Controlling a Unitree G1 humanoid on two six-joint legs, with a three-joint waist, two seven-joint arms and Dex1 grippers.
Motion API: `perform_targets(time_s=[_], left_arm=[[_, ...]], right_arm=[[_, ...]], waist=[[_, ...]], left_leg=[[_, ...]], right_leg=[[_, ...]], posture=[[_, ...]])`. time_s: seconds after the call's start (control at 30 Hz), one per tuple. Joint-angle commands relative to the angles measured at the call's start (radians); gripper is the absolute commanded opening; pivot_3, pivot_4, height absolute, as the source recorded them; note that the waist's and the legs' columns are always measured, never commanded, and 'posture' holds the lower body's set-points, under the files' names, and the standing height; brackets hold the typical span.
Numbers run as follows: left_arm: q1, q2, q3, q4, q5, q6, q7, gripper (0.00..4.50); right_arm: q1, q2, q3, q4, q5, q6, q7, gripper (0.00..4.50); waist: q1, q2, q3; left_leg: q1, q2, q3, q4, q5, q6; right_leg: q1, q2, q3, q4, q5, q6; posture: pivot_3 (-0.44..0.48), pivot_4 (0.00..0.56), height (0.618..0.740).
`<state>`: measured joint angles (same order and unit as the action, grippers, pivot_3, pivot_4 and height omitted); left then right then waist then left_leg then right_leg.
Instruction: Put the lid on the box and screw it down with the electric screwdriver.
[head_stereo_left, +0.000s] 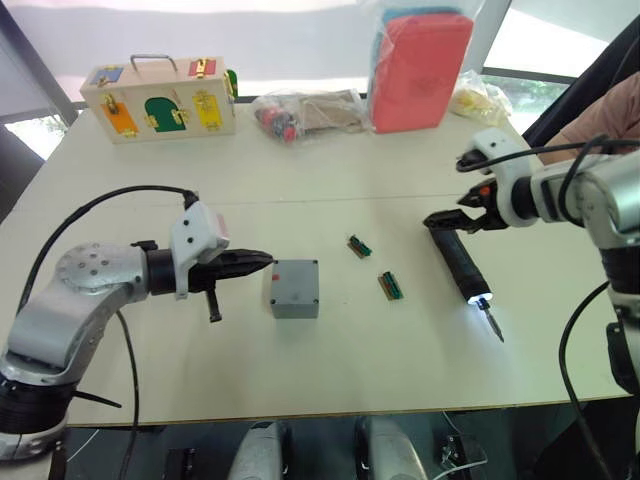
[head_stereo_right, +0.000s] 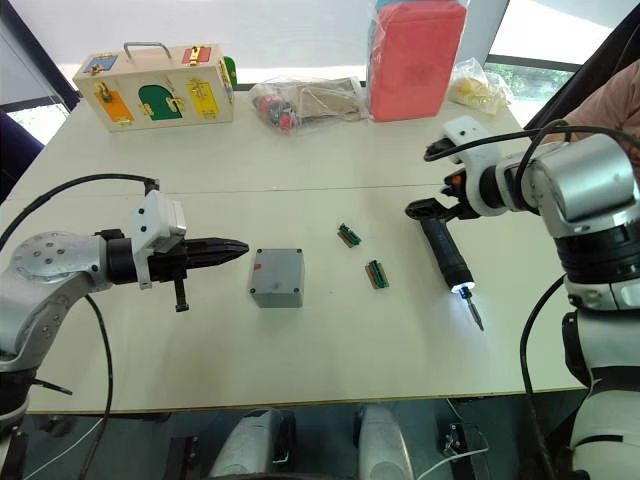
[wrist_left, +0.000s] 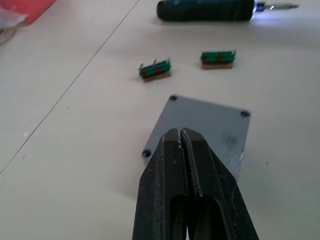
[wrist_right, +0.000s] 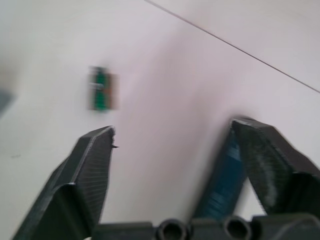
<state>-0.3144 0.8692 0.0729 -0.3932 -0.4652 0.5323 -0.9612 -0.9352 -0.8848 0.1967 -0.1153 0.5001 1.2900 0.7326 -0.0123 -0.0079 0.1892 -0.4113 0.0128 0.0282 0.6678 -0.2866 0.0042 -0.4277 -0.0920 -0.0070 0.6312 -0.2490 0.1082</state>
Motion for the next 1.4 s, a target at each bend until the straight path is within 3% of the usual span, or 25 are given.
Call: perform_targets(time_s=[0.03,0.23,0.53,1.07,1.23,1.4], left_arm=[[0.012,-0.005,0.013,0.039,0.037,-0.052,0.011,0.00],[0.017,-0.066,-0.048,0.156,0.092,-0.117,0.009,0.00],[-0.051,-0.148,-0.159,0.326,0.184,-0.234,-0.033,0.00],[-0.221,-0.298,-0.242,0.605,0.292,-0.385,-0.066,0.00],[-0.217,-0.270,-0.238,0.642,0.323,-0.429,-0.084,0.00],[-0.148,-0.184,-0.199,0.546,0.289,-0.395,-0.142,0.00]], right_arm=[[0.065,0.079,-0.072,-0.139,0.043,-0.065,-0.009,2.52],[0.208,0.231,0.028,-0.205,-0.030,-0.207,-0.078,0.08],[0.288,0.301,0.147,-0.232,-0.082,-0.259,-0.068,0.08],[0.274,0.343,0.179,-0.271,-0.038,-0.157,-0.001,0.08],[0.254,0.281,0.173,-0.301,-0.054,-0.149,0.013,0.08],[0.207,0.229,0.125,-0.240,-0.102,-0.219,0.007,0.08]], waist=[[0.000,0.000,0.000],[0.001,-0.001,0.000],[0.003,-0.001,-0.001],[0.002,-0.002,-0.001],[-0.001,-0.002,-0.001],[-0.003,-0.002,-0.001]], left_leg=[[0.000,0.000,0.000,0.000,0.000,0.000],[0.000,0.000,0.000,0.001,0.001,-0.001],[0.001,-0.001,0.000,0.001,0.002,-0.003],[0.001,-0.001,0.000,0.002,0.002,-0.003],[0.001,-0.001,0.000,0.002,0.002,-0.003],[0.001,-0.001,-0.001,0.002,0.002,-0.003]], right_leg=[[0.000,0.000,0.000,0.000,0.000,0.000],[0.000,0.000,0.000,0.001,0.001,0.000],[0.001,-0.001,-0.001,0.001,0.001,0.000],[0.001,0.000,-0.001,0.003,0.001,0.000],[0.001,0.000,-0.001,0.003,0.001,0.000],[0.001,0.000,-0.001,0.003,0.001,0.000]], posture=[[0.000,0.150,0.730],[0.000,0.150,0.730],[0.000,0.150,0.730],[0.000,0.150,0.730],[0.000,0.150,0.730],[0.000,0.150,0.730]])
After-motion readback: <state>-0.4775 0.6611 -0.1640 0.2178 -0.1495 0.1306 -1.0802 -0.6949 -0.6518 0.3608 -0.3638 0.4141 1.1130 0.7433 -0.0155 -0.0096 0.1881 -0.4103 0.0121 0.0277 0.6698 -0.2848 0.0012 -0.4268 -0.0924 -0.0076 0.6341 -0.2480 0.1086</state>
